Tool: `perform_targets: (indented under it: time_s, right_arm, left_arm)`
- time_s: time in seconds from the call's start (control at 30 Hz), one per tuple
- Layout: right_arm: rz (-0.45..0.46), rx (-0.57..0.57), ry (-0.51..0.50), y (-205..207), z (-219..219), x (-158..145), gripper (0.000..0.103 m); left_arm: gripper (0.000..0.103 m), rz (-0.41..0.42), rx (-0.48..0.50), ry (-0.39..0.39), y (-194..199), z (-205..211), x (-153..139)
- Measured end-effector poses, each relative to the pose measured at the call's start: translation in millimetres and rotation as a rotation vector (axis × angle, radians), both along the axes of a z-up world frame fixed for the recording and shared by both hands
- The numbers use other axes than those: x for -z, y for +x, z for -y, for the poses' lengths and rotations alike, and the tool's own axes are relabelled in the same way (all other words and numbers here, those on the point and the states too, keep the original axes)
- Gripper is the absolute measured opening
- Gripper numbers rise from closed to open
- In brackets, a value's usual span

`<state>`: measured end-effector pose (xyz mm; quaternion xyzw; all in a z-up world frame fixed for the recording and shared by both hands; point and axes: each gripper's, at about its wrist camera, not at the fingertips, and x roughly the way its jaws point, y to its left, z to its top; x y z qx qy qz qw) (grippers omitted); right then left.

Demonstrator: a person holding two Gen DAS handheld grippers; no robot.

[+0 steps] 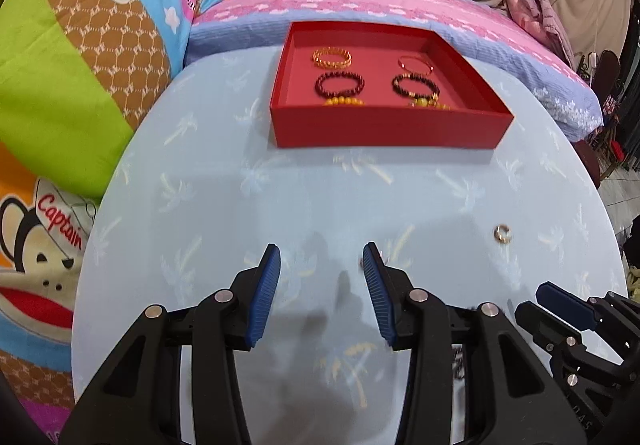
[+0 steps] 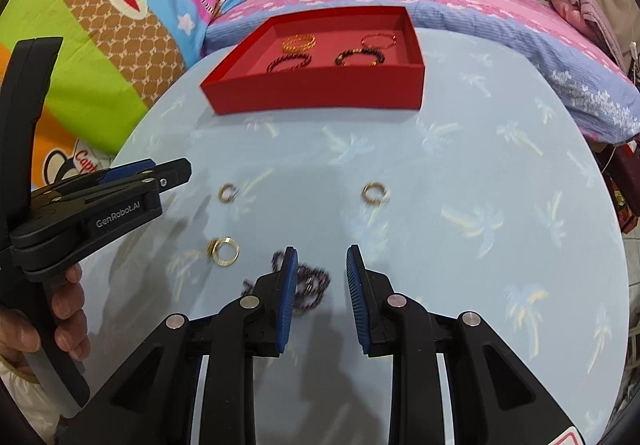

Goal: Organize jewelry
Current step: 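Withdraw both tools and move the right tool toward the purple beaded bracelet, then grasp the purple beaded bracelet with the right tool while the left tool grasps the gold stone ring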

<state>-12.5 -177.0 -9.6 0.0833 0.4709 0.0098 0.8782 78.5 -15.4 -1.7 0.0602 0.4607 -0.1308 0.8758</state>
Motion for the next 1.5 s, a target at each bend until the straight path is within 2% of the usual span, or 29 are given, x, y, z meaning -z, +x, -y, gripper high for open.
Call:
perform_targets:
  time_s: [0.5, 0.87, 0.97, 1.07, 1.3, 1.5]
  right_arm:
    - [-0.019, -0.089, 0.01, -14, -38, 7, 0.025]
    - [-0.052, -0.031, -0.004, -3, -22, 23, 0.025]
    - [-0.049, -0.011, 0.001, -1, -15, 25, 0.018]
    - [-0.051, 0.006, 0.009, 1, -8, 25, 0.004]
    - [-0.04, 0.019, 0.026, -1, 1, 21, 0.004]
    - [-0.025, 0.024, 0.045, -2, 3, 13, 0.012]
  left_arm:
    - [0.041, -0.049, -0.006, 0.003, -29, -9, 16]
    - [0.041, -0.076, 0.02, -0.02, -34, -5, 19]
    - [0.042, -0.087, 0.037, -0.031, -36, 0, 20]
    - [0.042, -0.098, 0.051, -0.037, -36, 4, 23]
    - [0.042, -0.123, 0.087, -0.056, -38, 17, 27]
    - [0.039, -0.11, 0.11, -0.019, -35, 28, 35]
